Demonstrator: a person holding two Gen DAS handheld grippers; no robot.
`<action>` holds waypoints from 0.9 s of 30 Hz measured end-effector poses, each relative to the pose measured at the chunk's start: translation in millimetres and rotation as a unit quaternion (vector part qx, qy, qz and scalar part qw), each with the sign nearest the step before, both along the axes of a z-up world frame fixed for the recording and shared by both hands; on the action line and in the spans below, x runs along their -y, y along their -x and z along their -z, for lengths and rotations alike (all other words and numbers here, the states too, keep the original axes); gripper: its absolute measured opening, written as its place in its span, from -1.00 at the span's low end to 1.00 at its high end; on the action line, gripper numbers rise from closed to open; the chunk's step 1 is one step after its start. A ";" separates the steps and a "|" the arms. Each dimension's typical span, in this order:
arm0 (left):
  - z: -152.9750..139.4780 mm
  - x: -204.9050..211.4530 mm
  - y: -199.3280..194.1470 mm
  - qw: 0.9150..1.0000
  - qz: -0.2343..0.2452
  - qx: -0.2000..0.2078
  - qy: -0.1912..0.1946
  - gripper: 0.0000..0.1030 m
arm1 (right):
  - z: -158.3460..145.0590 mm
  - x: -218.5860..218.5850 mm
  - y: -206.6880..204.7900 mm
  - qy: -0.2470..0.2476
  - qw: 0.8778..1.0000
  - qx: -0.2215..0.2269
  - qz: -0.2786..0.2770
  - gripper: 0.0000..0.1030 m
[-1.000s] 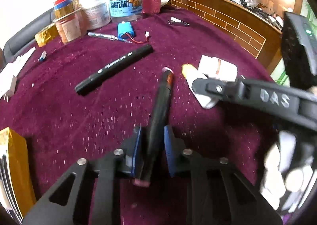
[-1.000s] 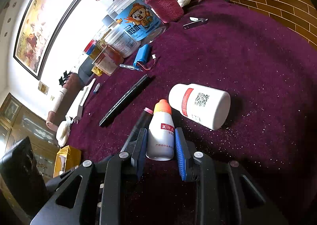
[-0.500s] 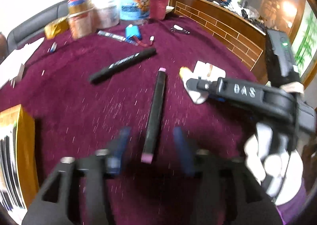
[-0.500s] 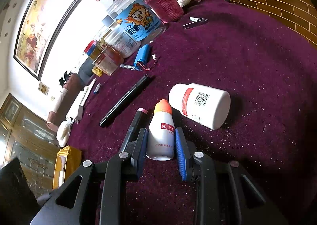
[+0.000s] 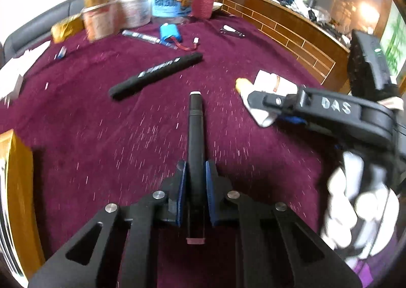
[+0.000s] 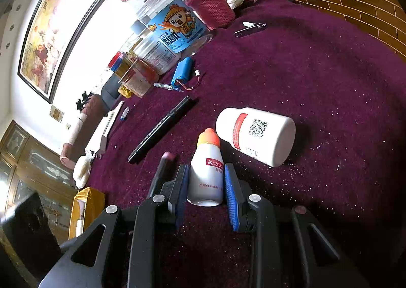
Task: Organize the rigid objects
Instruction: 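Carry the pink-ended marker and orange-capped bottle to the tray with both tools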
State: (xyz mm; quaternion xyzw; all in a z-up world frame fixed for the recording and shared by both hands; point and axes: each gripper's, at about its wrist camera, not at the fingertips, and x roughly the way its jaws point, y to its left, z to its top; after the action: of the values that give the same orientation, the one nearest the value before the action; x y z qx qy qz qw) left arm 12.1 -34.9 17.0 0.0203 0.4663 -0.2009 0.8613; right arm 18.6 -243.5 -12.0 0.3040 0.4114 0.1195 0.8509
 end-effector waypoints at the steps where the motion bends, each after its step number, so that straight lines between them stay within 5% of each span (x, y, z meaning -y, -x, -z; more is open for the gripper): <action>1: -0.6 -3.4 5.5 1.000 -0.003 -0.006 0.008 -0.77 | 0.2 0.2 0.1 -0.001 1.000 0.000 0.000 -0.52; 6: -1.8 -13.1 32.1 0.999 -0.007 -0.025 0.040 -0.73 | 0.4 0.2 0.1 0.000 1.000 0.000 0.000 -0.52; 11: 2.9 1.5 20.0 1.000 -0.013 0.003 0.014 -0.54 | 0.8 0.3 0.5 -0.001 1.000 0.001 0.000 -0.52; 15: 3.6 7.4 21.9 1.000 -0.004 0.023 -0.006 -0.61 | 1.0 0.3 0.3 -0.002 1.000 0.003 0.001 -0.52; 17: 2.3 -0.1 23.6 1.000 0.000 0.003 0.016 -0.76 | 1.2 0.6 0.3 -0.001 1.000 0.003 0.001 -0.52; 27: -24.6 -35.5 70.5 0.997 -0.019 0.020 0.068 -0.76 | 0.8 -0.4 -0.7 0.007 1.000 0.009 0.000 -0.51</action>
State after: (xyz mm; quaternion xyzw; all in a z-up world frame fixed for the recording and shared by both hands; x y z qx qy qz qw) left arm -58.3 0.6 41.6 -0.0436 0.4347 -0.2154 0.8733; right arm 19.3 -243.1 -12.9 0.2972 0.4048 0.1191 0.8565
